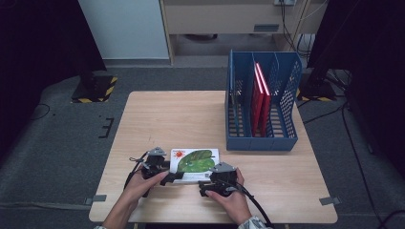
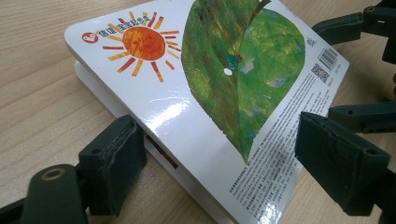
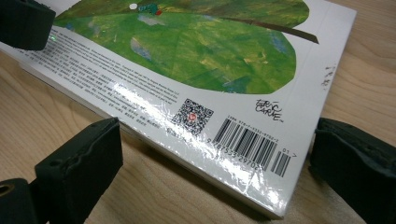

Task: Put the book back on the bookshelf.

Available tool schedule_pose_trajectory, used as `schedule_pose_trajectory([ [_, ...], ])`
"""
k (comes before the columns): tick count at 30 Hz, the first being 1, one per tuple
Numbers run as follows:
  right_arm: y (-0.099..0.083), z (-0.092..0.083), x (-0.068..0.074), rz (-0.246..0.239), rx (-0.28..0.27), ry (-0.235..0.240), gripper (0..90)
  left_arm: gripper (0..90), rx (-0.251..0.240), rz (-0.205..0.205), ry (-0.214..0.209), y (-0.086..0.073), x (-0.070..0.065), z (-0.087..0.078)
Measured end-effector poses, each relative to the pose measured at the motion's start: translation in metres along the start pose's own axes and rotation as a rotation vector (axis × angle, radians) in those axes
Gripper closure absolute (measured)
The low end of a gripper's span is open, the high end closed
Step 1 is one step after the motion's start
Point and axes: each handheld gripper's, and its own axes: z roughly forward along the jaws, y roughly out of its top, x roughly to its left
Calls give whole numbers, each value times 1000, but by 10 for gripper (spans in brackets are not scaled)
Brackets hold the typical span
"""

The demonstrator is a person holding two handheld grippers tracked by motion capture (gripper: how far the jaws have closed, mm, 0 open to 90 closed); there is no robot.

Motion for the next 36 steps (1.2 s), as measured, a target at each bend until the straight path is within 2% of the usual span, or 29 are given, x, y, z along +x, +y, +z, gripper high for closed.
schedule_pose_trajectory([
  [5,0,0,0,-8,3,0,26,157,-2,-5,-3,1,0,0],
  [7,0,0,-1,-5,1,4,26,169,-1,5,4,2,0,-1],
  [8,0,-1,-1,-6,6,6,27,187,-11,2,-4,2,0,-2],
  [10,0,0,-1,-15,4,5,27,235,-33,-13,-53,4,-2,-2],
  [12,0,-1,-2,-15,8,11,27,221,-11,6,-37,5,-4,1],
  [15,0,-1,-4,-15,10,26,35,206,-11,-9,-32,4,-2,3],
  [18,3,-5,-10,-3,20,48,44,217,-15,-3,10,5,0,1],
  [20,6,-9,-16,2,8,44,53,217,-16,-4,8,5,0,1],
  [23,10,-16,-28,-2,-7,64,72,214,-11,-1,7,6,1,2],
  [27,16,-18,-37,-15,-1,90,100,215,-11,0,3,7,1,3],
  [32,20,-12,-43,-22,17,105,93,215,-14,-1,4,8,1,4],
  [36,22,-4,-47,-5,29,124,87,216,-9,-4,6,10,1,5],
])
